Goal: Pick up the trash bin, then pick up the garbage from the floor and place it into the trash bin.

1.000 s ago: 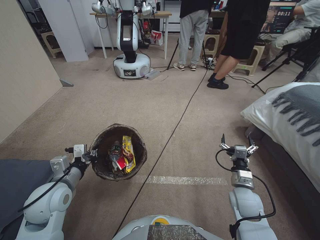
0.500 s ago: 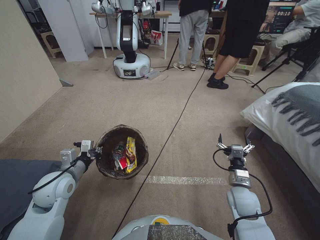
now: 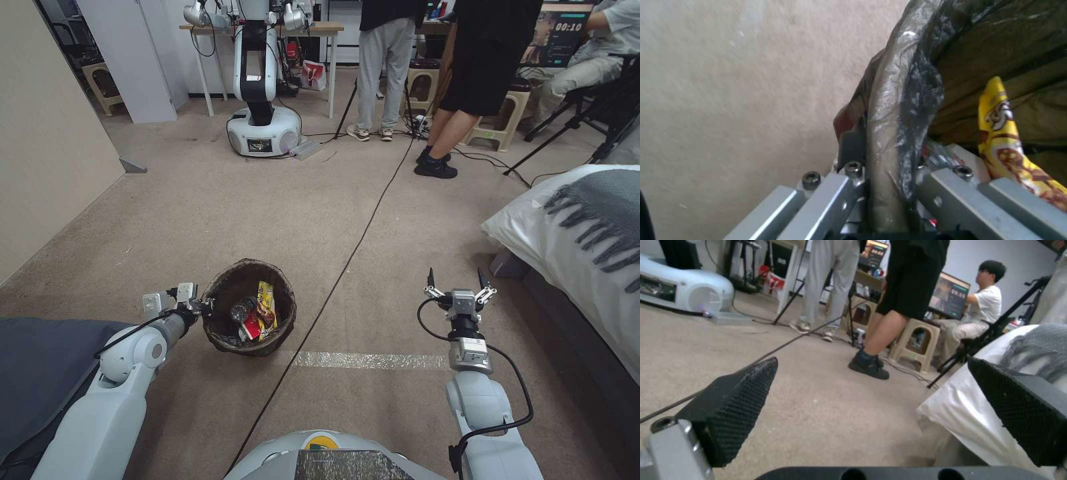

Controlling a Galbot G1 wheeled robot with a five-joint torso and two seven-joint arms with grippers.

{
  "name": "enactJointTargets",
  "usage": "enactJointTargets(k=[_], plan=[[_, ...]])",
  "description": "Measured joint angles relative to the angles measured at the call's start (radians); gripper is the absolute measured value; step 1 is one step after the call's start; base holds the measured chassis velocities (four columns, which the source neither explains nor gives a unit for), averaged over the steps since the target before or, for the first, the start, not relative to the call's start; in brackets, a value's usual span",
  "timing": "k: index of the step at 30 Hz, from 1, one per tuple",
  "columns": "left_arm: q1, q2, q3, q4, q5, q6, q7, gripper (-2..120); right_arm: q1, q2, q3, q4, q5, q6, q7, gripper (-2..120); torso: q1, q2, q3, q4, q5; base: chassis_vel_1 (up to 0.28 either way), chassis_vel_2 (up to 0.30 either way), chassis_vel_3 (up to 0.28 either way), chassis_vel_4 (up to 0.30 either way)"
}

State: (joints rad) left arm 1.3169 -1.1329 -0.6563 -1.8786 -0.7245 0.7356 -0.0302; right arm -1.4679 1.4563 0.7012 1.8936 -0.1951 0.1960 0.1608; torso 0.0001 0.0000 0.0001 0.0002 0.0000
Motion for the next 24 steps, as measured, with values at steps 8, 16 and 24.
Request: enactJointTargets(k=[8,16,24], plan=[[-0.038,-0.012,0.055,0.078,-0.064,-0.001,-0.036,0,-0.002,-0.001,-0.007,-0.002,-0.006,0.001,0.0,100,0.0,0.0,0.0,-0.0002,0.0006,0.0,0.0,0.0,0.0],[-0.061,-0.011,0.089,0.13,-0.09,-0.006,-0.07,0,-0.005,0.008,-0.02,-0.005,-0.018,0.004,0.001,100,0.0,0.0,-0.001,0.0,0.0016,0.0,0.0,0.0,0.0],[-0.09,-0.014,0.119,0.174,-0.104,-0.007,-0.118,0,-0.005,0.011,-0.027,-0.009,-0.024,0.008,0.002,100,0.0,0.001,-0.001,0.0001,0.0017,0.0,0.0,0.0,0.0]])
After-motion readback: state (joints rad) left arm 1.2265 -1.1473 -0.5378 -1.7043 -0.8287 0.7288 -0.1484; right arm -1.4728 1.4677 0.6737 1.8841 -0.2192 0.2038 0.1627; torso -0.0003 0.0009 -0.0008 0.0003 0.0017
